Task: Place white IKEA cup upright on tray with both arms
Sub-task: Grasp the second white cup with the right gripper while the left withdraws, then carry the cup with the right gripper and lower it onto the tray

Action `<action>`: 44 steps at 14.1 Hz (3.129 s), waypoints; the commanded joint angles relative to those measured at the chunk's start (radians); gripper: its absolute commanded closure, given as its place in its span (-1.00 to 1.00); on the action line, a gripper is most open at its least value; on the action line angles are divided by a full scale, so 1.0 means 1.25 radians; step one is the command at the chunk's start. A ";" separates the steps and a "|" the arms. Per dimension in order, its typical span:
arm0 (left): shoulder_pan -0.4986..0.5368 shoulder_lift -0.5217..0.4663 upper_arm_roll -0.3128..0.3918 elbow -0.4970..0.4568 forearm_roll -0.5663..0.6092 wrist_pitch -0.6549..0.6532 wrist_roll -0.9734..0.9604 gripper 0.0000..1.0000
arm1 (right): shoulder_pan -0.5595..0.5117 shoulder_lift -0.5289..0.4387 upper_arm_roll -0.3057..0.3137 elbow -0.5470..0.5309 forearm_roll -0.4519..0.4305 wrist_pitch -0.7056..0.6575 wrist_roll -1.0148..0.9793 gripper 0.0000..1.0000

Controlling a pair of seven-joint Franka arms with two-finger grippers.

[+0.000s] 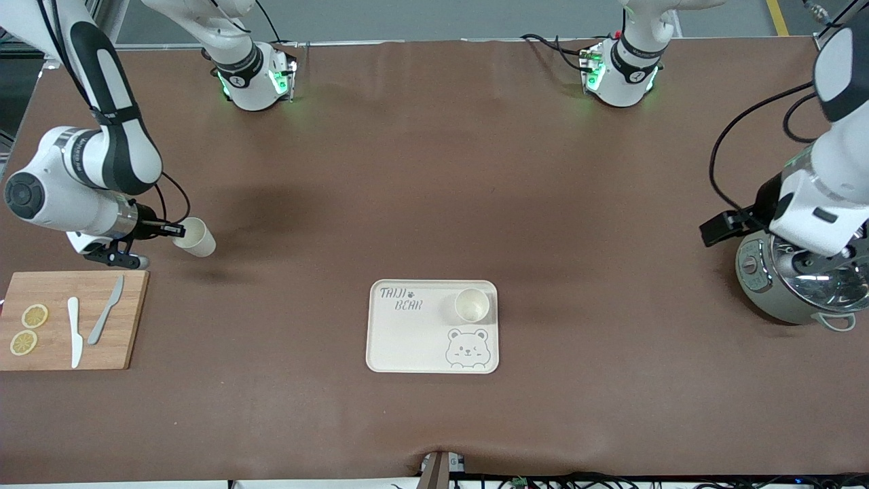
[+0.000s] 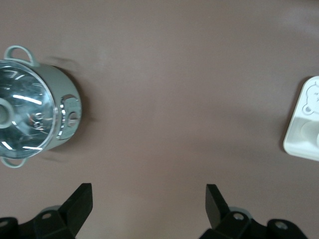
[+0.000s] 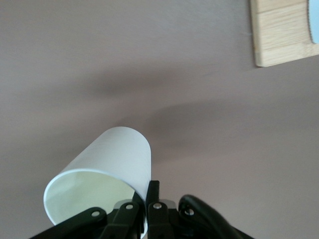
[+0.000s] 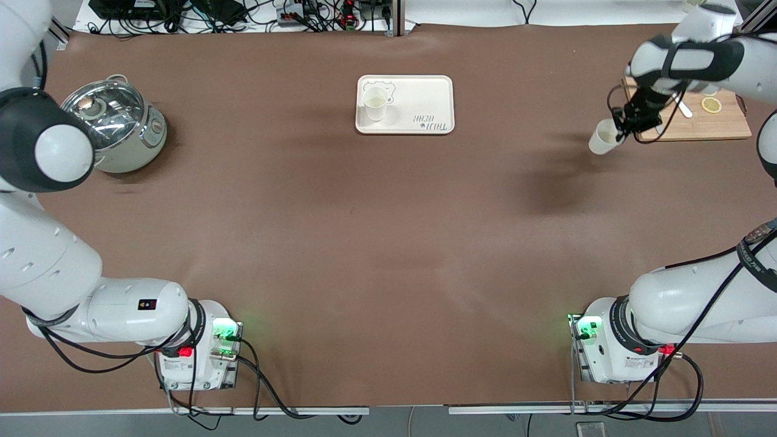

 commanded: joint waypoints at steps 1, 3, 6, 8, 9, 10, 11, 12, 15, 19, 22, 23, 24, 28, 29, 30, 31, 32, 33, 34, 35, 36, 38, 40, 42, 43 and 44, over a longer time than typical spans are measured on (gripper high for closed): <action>0.038 -0.109 -0.010 -0.115 -0.022 0.004 0.052 -1.00 | 0.036 0.033 -0.001 0.103 0.075 -0.090 0.061 1.00; 0.059 -0.163 -0.010 -0.173 -0.036 0.004 0.096 -1.00 | 0.061 0.060 -0.001 0.159 0.129 -0.142 0.122 1.00; 0.067 -0.223 -0.003 -0.227 -0.044 0.004 0.150 -1.00 | 0.117 0.076 -0.001 0.240 0.153 -0.188 0.268 1.00; 0.103 -0.253 -0.003 -0.248 -0.067 0.004 0.196 -1.00 | 0.153 0.117 0.000 0.309 0.174 -0.219 0.359 1.00; 0.114 -0.265 -0.001 -0.258 -0.084 0.004 0.227 -1.00 | 0.168 0.142 -0.001 0.337 0.222 -0.220 0.391 1.00; 0.116 -0.279 -0.001 -0.267 -0.087 0.004 0.250 -1.00 | 0.182 0.164 -0.001 0.364 0.269 -0.220 0.427 1.00; 0.116 -0.282 0.000 -0.267 -0.086 0.004 0.251 -1.00 | 0.199 0.189 -0.001 0.394 0.296 -0.219 0.465 1.00; 0.116 -0.284 -0.001 -0.267 -0.087 0.004 0.251 -1.00 | 0.215 0.209 -0.001 0.419 0.306 -0.214 0.503 1.00; 0.115 -0.295 -0.005 -0.275 -0.087 0.004 0.249 -1.00 | 0.291 0.278 -0.001 0.502 0.308 -0.208 0.658 1.00; 0.107 -0.303 -0.012 -0.273 -0.115 0.004 0.207 -1.00 | 0.390 0.362 -0.001 0.573 0.329 -0.107 0.801 1.00; 0.105 -0.296 -0.025 -0.269 -0.116 0.005 0.200 -1.00 | 0.431 0.395 0.000 0.577 0.331 -0.025 0.849 1.00; 0.105 -0.294 -0.031 -0.267 -0.116 0.005 0.196 -1.00 | 0.444 0.405 0.000 0.580 0.332 -0.008 0.861 1.00; 0.105 -0.292 -0.036 -0.265 -0.116 0.005 0.182 -1.00 | 0.461 0.418 0.000 0.583 0.331 0.023 0.878 1.00; 0.107 -0.286 -0.039 -0.265 -0.115 0.003 0.164 -1.00 | 0.492 0.455 0.000 0.584 0.331 0.097 0.909 1.00; 0.106 -0.285 -0.039 -0.263 -0.110 0.002 0.165 -1.00 | 0.497 0.464 0.000 0.585 0.331 0.097 0.912 1.00; 0.106 -0.286 -0.039 -0.264 -0.111 0.002 0.162 -1.00 | 0.500 0.467 0.000 0.584 0.329 0.097 0.913 1.00; 0.108 -0.285 -0.039 -0.264 -0.111 -0.001 0.164 -1.00 | 0.500 0.471 0.000 0.584 0.329 0.097 0.914 1.00; 0.111 -0.285 -0.039 -0.264 -0.111 -0.004 0.165 -1.00 | 0.500 0.475 0.000 0.583 0.329 0.097 0.914 1.00; 0.111 -0.285 -0.039 -0.264 -0.111 -0.006 0.165 -1.00 | 0.500 0.478 0.000 0.583 0.329 0.097 0.914 1.00; 0.112 -0.285 -0.039 -0.264 -0.111 -0.006 0.165 -1.00 | 0.500 0.481 0.000 0.583 0.329 0.096 0.914 0.91; 0.112 -0.285 -0.039 -0.264 -0.111 -0.006 0.165 -1.00 | 0.499 0.481 0.000 0.583 0.329 0.096 0.914 -0.07; 0.112 -0.286 -0.038 -0.264 -0.111 -0.007 0.165 -1.00 | 0.498 0.481 0.000 0.583 0.328 0.095 0.912 -0.71; 0.112 -0.287 -0.038 -0.264 -0.113 -0.014 0.164 -1.00 | 0.504 0.474 -0.003 0.585 0.316 0.091 0.908 -1.00; 0.113 -0.291 -0.035 -0.264 -0.111 -0.019 0.166 -1.00 | 0.493 0.464 -0.003 0.606 0.316 0.079 0.902 -1.00; 0.113 -0.295 -0.031 -0.263 -0.111 -0.019 0.176 -1.00 | 0.488 0.456 -0.007 0.627 0.316 0.017 0.903 -1.00; 0.115 -0.295 -0.028 -0.262 -0.111 -0.019 0.178 -1.00 | 0.486 0.453 -0.017 0.648 0.313 -0.027 0.902 -1.00; 0.116 -0.295 -0.028 -0.259 -0.113 -0.024 0.181 -1.00 | 0.482 0.449 -0.030 0.677 0.308 -0.074 0.902 -1.00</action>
